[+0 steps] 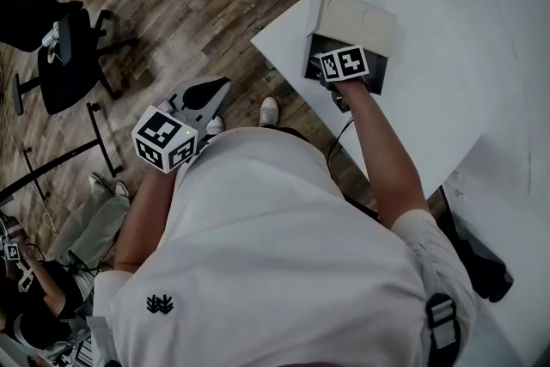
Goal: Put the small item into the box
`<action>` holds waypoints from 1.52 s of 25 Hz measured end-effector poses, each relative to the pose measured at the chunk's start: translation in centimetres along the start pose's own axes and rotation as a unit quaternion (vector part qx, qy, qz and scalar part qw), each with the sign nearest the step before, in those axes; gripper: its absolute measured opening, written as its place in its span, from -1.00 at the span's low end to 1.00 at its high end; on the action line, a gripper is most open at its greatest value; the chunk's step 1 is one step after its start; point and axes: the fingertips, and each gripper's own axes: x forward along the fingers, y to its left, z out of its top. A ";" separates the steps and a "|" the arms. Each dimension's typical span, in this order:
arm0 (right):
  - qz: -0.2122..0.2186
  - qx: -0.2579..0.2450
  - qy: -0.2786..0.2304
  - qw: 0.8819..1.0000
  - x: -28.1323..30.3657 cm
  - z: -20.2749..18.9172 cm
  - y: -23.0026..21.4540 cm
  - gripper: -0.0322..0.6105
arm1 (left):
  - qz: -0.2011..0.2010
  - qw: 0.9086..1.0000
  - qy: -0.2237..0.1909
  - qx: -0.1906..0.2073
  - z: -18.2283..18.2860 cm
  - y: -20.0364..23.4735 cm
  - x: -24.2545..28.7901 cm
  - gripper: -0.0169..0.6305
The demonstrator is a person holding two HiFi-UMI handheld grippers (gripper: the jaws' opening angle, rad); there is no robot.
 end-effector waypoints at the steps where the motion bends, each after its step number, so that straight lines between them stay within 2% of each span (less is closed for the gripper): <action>1: 0.002 0.001 0.000 1.000 0.0 0.0 0.0 -0.37 | -0.001 1.000 0.000 0.001 0.0 0.1 0.0 -0.92; 14: 0.002 0.011 -0.024 1.000 -1.0 0.2 0.6 -0.31 | -0.023 1.000 0.003 0.016 0.6 0.9 -0.7 -0.92; 26: -0.050 0.034 -0.086 0.994 -5.2 -0.2 1.9 -0.32 | -0.065 0.997 0.004 0.030 -0.1 0.5 -2.6 -0.92; 30: -0.057 0.039 -0.129 0.989 -6.9 -0.2 3.4 -0.42 | -0.079 0.996 0.006 0.037 -0.7 0.3 -3.3 -0.92; 38: -0.055 0.049 -0.191 0.979 -9.5 -1.9 9.1 -0.83 | -0.111 0.993 0.008 0.046 -1.8 -0.3 -4.7 -0.92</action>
